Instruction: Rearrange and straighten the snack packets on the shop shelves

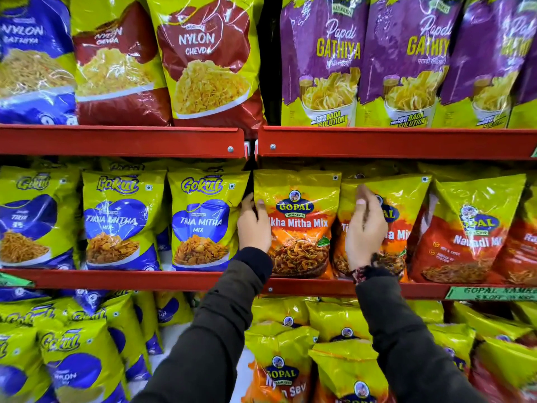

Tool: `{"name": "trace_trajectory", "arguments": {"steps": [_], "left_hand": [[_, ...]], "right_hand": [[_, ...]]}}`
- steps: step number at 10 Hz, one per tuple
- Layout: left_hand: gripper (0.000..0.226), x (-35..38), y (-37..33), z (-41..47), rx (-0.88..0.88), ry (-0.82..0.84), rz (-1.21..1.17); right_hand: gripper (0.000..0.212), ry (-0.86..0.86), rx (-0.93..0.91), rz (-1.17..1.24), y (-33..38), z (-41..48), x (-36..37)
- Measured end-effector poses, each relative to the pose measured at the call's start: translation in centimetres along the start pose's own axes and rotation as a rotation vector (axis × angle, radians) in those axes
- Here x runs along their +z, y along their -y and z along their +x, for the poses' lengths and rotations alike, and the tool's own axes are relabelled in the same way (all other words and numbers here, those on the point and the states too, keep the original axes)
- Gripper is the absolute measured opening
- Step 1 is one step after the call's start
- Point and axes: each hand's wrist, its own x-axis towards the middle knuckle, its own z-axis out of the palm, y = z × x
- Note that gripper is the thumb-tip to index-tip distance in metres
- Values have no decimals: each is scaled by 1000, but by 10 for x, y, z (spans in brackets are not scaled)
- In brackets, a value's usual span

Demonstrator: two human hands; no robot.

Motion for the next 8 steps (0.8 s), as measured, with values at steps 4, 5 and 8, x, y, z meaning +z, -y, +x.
{"name": "trace_trajectory", "arguments": {"steps": [4,5,8], "left_hand": [[58,12,46,-52,559,208,602],[58,3,44,-52,574,221,632],[58,-74,-6,-58,658,99,537]], "right_hand": [[56,570,-356,-621,-38,-73,23],[56,550,-352,-642,-30,-74,20],[54,362,-416,-519,61,-86,19]]}}
